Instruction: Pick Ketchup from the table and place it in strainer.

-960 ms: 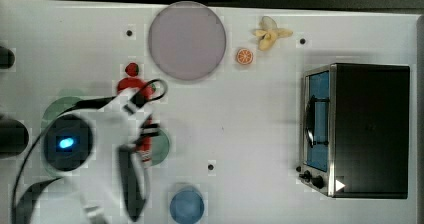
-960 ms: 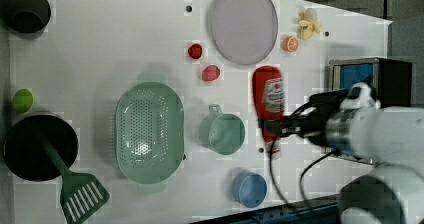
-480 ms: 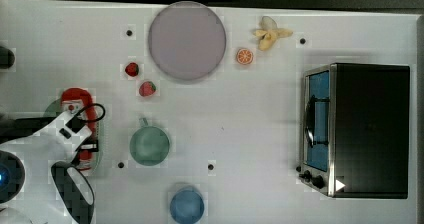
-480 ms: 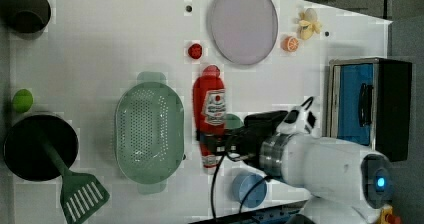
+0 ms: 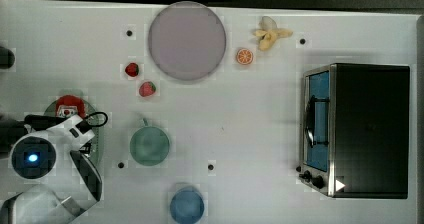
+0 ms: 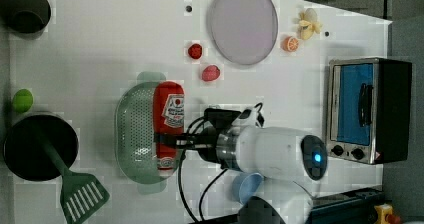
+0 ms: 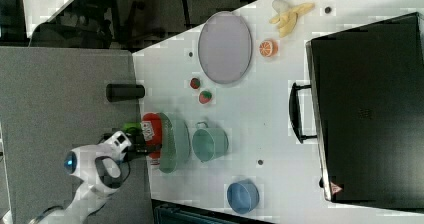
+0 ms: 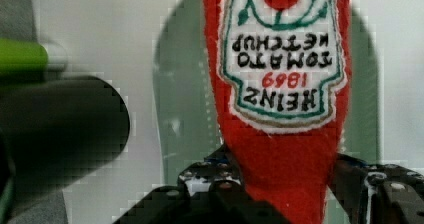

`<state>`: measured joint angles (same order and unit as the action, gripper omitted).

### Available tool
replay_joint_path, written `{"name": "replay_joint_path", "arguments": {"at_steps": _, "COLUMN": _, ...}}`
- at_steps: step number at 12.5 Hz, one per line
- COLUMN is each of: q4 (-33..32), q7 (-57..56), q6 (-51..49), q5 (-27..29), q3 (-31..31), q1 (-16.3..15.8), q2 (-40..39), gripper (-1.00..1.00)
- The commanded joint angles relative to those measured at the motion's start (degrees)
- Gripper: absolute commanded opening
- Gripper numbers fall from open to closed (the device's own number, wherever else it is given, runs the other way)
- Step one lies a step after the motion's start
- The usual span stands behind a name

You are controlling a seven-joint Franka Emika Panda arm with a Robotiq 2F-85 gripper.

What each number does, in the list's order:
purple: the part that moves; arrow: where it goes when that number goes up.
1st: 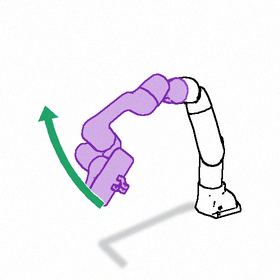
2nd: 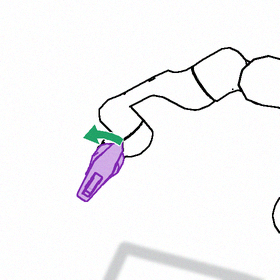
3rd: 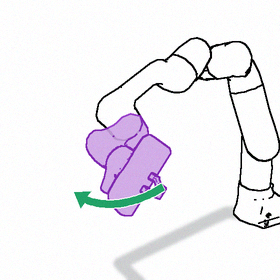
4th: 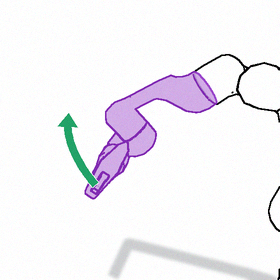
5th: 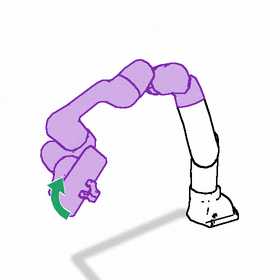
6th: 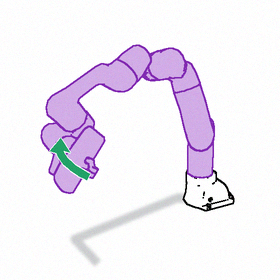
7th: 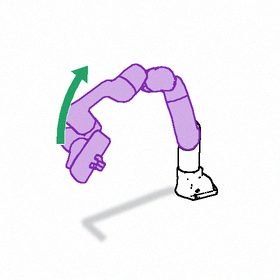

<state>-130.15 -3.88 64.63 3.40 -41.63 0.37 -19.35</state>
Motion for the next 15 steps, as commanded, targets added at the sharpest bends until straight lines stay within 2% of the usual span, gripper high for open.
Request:
{"name": "replay_joint_path", "arguments": {"at_steps": 1, "q4": 0.11, "q7": 4.86, "q6": 5.05, "q5": -0.85, "q3": 0.22, "q1": -0.76, "q2": -1.74, "gripper": 0.18}}
{"name": "replay_joint_path", "arguments": {"at_steps": 5, "q4": 0.35, "q7": 4.87, "q6": 6.16, "q5": -0.86, "q3": 0.49, "q1": -0.49, "q2": -2.38, "gripper": 1.00}}
{"name": "replay_joint_path", "arguments": {"at_steps": 8, "q4": 0.35, "q7": 5.78, "q6": 3.94, "q5": -0.10, "q3": 1.13, "q1": 1.95, "q2": 2.56, "gripper": 1.00}}
{"name": "replay_joint_path", "arguments": {"at_steps": 11, "q4": 0.40, "q7": 5.78, "q6": -2.96, "q5": -0.10, "q3": 2.13, "q1": 7.49, "q2": 9.75, "gripper": 1.00}}
{"name": "replay_joint_path", "arguments": {"at_steps": 15, "q4": 2.59, "q7": 5.77, "q6": -16.84, "q5": -0.10, "q3": 8.75, "q1": 13.79, "q2": 20.38, "gripper": 1.00}}
